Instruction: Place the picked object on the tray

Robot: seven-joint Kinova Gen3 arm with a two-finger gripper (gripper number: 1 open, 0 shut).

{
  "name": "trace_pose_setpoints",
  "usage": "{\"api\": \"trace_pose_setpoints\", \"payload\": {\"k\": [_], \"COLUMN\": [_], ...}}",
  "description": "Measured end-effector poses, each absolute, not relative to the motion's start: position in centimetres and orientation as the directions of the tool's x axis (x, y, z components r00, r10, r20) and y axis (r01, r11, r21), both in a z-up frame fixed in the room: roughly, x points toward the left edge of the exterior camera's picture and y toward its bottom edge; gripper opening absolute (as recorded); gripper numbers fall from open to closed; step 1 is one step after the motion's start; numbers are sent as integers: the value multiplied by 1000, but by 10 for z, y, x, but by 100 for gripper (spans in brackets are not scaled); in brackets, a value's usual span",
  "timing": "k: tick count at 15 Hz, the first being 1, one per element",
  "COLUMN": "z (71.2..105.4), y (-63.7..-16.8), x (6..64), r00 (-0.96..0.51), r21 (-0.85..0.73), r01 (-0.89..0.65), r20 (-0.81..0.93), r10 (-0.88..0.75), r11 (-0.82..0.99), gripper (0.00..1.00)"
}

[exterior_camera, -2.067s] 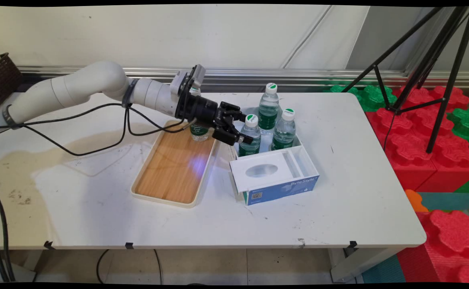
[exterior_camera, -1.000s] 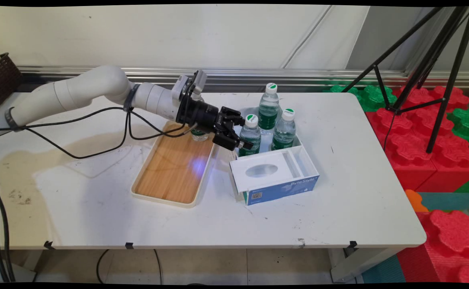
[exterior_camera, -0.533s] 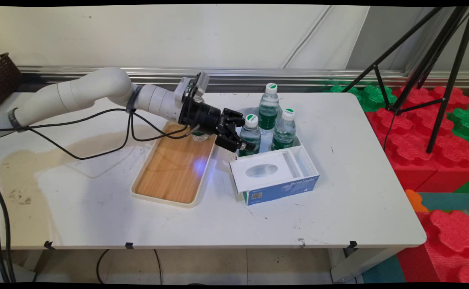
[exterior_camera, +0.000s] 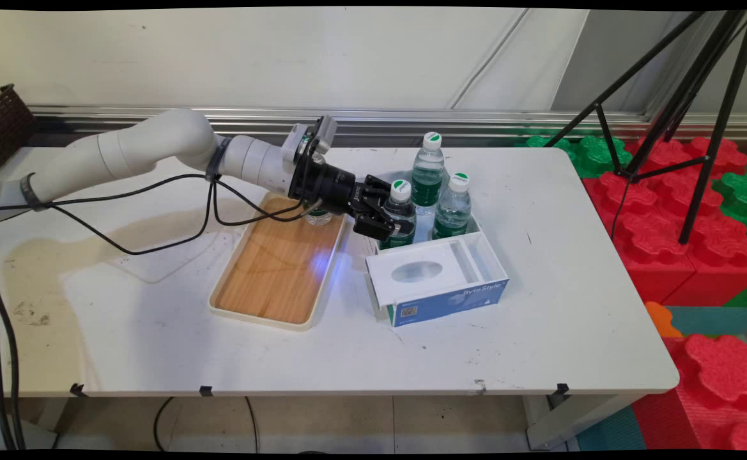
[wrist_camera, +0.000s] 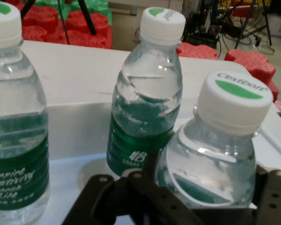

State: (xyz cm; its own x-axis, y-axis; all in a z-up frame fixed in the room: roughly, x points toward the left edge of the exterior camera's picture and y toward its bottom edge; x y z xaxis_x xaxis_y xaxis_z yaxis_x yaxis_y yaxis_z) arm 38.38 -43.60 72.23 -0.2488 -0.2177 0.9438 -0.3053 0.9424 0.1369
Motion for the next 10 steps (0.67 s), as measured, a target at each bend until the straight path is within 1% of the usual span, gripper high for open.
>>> {"api": "trace_pose_setpoints", "payload": {"k": [6,10], "z": [719,726], "y": [-436,-435], "x": [386,393], "r00": [-248,-241], "r21": [150,154], "r01": [-301,-303], "r20": [941,942], "r10": [-230,-232], "r11": [942,940], "gripper": [0,0]}}
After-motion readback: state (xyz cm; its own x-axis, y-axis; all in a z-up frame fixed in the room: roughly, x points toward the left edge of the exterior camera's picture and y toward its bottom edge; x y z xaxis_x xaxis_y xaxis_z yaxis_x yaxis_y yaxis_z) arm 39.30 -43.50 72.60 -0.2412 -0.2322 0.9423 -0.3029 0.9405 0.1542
